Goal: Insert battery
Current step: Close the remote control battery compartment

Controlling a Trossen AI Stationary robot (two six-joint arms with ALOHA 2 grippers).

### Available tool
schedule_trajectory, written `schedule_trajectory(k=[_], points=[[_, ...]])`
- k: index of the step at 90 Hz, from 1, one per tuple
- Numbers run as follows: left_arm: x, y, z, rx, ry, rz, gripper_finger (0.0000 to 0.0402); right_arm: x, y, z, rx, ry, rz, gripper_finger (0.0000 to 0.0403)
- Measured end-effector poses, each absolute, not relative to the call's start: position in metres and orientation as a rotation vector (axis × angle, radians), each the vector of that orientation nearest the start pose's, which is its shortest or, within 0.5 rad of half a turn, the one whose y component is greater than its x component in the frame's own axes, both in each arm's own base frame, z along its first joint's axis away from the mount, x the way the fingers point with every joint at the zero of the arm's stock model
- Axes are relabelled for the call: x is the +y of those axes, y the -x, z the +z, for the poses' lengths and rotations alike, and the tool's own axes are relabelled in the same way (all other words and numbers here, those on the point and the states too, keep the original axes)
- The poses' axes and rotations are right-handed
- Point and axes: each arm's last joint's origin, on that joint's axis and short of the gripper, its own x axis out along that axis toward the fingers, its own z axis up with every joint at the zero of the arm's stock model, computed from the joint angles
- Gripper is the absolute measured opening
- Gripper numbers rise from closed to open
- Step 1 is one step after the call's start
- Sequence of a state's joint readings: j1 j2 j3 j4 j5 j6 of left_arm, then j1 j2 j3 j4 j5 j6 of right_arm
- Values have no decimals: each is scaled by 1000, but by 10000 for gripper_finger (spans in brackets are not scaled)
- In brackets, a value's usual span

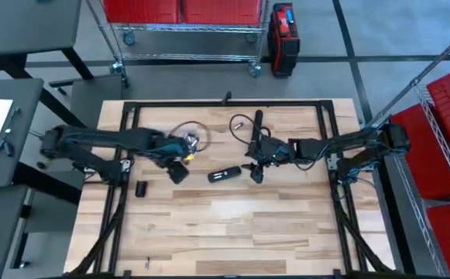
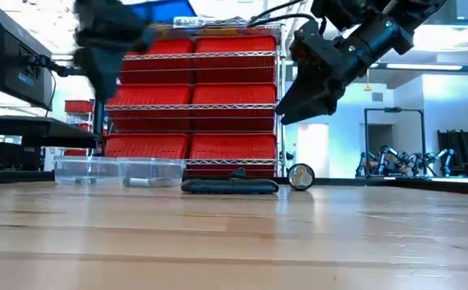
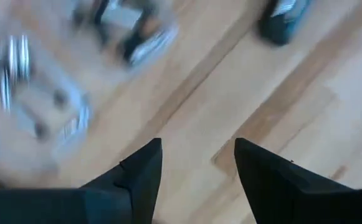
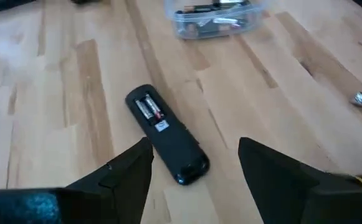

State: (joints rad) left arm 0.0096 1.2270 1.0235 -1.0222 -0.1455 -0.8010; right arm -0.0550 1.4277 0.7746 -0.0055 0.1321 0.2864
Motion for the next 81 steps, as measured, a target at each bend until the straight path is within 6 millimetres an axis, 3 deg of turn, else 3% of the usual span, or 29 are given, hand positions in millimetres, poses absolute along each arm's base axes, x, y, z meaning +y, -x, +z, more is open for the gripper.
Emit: schedule_trajectory(k=[15, 28, 48, 81], points=[[-3, -179, 237, 1134, 871, 735, 181, -28, -287, 203, 633, -320, -324, 228], [-10, -169, 215, 1221, 869, 774, 181, -35, -286, 203, 633, -328, -348, 228], [-10, -163, 191, 1419, 757, 855, 180, -43, -285, 203, 630, -336, -374, 228], [-20, -176, 163, 1543, 770, 804, 180, -43, -284, 201, 659, -336, -379, 228]])
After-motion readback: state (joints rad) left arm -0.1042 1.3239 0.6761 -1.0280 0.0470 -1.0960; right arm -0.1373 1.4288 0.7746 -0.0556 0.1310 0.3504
